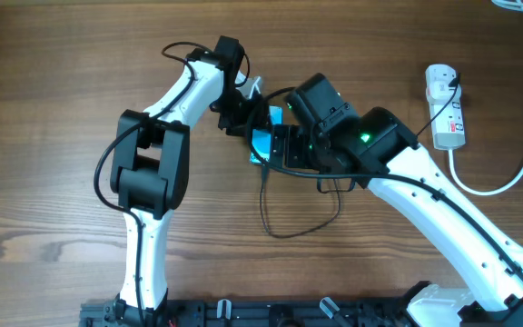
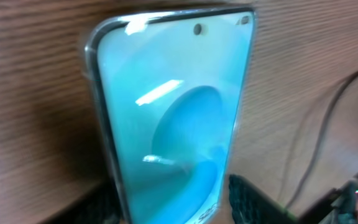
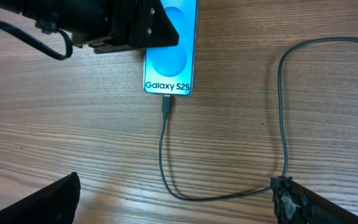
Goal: Plug charger to phone and switch on socket
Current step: 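Lower the phone onto the table with the left gripper and release both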
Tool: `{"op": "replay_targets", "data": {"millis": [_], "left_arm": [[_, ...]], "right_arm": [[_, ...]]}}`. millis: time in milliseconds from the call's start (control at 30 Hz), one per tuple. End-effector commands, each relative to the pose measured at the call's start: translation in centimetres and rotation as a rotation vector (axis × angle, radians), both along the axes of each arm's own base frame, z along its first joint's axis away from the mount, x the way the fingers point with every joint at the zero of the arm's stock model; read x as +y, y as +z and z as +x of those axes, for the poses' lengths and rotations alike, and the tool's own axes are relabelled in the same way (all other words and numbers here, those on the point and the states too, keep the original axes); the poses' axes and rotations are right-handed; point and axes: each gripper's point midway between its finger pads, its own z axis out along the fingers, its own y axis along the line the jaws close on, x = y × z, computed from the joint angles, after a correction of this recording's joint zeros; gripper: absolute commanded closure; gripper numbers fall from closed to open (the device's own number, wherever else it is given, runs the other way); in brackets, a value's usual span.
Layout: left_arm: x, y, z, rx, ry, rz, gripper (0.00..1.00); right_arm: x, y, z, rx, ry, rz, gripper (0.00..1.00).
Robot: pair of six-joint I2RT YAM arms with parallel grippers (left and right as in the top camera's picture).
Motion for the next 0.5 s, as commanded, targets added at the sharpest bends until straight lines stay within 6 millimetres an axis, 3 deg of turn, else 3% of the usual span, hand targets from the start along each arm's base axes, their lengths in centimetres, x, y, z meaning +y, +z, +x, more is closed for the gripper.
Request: {"op": "replay_targets", "data": {"millis": [0,167,233,300,467], "left_arm": [[1.3,-1.3,-0.3,0.007,0.0,0.083,0.01],[2.2,-1.4,-0.2,0.01,0.011,0.11,0.0],[3.4,-0.5,0.5,0.01,0.068,0.114,0.0],[5.6,1.4,1.6,-0.025,0.136,0.132,0.0],[10.5,9.4,4.0,-0.212,0.256,0.133,0.0]], "right_arm": [[-1.3,0.6,0.7,-0.022,-0.05,-0.022,0.0],[-6.7,-0.1,2.1,0.035,-0.198,-0.069,0.0],[-10.0,-0.1,3.4,0.019,-0.27,-0.114,0.0],[-13.0,0.0,4.3,0.017,-0.323,-0.134,0.0],[-21.4,-0.6,5.6,0.047,-0.501,-0.157,0.0]]}}
